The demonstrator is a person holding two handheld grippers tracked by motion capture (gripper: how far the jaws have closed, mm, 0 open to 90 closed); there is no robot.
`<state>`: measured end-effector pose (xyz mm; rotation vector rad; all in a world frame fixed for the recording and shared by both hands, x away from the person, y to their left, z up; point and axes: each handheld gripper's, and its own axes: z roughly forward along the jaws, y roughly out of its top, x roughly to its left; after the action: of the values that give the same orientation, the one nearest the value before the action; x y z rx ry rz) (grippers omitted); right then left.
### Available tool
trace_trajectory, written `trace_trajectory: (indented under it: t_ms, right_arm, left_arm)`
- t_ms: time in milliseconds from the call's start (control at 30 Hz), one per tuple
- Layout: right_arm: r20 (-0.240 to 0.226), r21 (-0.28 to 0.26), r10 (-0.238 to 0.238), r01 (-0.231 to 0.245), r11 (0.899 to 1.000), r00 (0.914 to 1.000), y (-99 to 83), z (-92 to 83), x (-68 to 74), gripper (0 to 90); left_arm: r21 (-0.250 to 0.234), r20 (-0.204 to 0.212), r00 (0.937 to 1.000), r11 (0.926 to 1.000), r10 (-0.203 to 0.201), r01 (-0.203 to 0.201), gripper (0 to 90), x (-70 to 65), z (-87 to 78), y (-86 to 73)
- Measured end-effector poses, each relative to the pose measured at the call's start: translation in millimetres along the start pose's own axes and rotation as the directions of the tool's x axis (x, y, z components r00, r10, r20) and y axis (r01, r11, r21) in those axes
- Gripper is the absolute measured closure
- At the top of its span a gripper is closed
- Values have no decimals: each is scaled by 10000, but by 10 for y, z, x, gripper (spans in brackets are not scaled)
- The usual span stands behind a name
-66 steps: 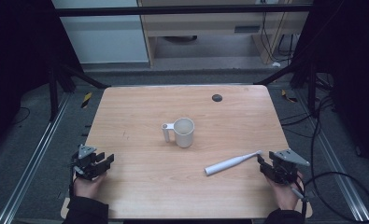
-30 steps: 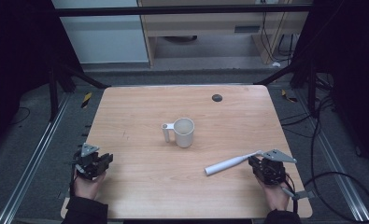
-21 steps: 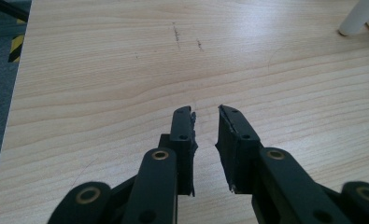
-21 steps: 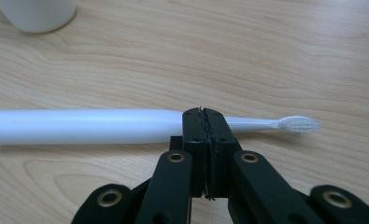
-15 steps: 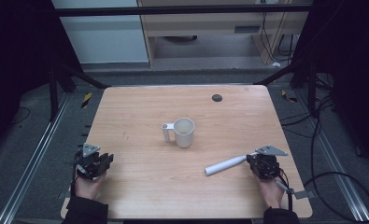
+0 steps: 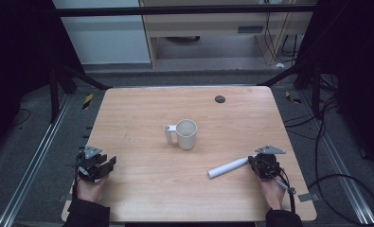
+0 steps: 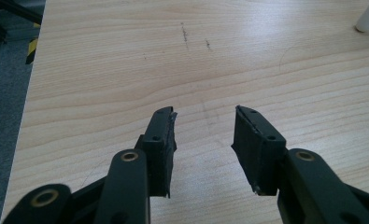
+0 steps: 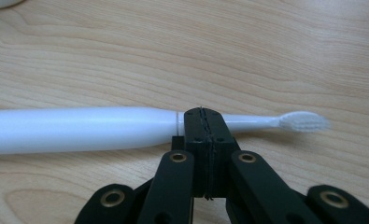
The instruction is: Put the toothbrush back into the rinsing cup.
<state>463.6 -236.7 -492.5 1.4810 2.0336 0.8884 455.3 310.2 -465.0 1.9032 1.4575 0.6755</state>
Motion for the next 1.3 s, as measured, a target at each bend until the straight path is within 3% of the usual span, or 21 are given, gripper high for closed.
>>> trace_trajectory:
  t_ms: [467,867,1000,1300]
  right_arm:
    - [70,17,64,-64,10000,10000,44,93,-47,899]
    - [-148,-157,132,-134,9998,9998,87,129,-82,899]
    - [-116,-627,34,-41,9980,9999,124,6,-62,899]
    - [-1054,-1532,-674,508,9869,9921,227,-281,243,898]
  left_arm:
    - [-48,-9,10000,10000,15,-15,549,-5,1,2]
    - [-190,-37,9999,9997,132,-133,529,-12,-7,3]
    - [-204,-18,9998,9996,208,-208,515,-21,-8,2]
    - [-284,-97,9997,9994,202,-205,464,-20,-14,3]
